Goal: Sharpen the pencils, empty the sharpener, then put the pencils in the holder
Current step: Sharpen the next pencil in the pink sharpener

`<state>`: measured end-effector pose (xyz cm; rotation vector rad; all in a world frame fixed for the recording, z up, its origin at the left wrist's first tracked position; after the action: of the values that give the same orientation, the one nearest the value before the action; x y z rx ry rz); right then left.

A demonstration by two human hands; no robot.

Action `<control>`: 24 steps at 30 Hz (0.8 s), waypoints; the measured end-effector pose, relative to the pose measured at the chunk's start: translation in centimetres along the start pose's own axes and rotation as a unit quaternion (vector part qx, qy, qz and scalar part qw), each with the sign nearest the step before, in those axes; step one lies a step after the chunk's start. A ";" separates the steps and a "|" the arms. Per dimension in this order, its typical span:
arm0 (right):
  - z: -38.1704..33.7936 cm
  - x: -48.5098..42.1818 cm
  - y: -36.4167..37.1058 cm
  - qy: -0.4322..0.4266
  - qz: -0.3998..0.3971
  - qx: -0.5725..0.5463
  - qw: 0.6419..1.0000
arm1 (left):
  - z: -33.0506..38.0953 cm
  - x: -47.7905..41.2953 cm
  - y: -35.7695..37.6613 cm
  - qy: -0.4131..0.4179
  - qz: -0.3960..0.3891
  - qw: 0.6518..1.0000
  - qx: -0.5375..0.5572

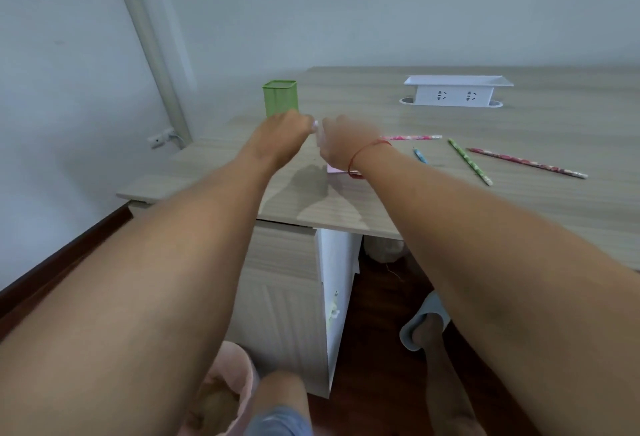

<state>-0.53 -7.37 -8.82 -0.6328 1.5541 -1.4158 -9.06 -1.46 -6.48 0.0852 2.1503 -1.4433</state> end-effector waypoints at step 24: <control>0.7 -0.4 0.9 -0.066 0.018 -0.022 0.997 | 1.7 2.5 4.4 -0.046 -0.148 0.982 0.108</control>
<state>0.43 -7.16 -9.53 -0.7065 1.4878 -1.2894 -9.01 -1.72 -11.85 -0.2272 1.9854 -1.8088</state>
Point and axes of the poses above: each hand's wrist, its own x-axis away from the middle knuckle, its own y-axis out of the palm, z = x × y, the point moved 5 cm from there along -x, towards the middle knuckle, and after that the axes turned 2 degrees about x, right-handed, at the moved point
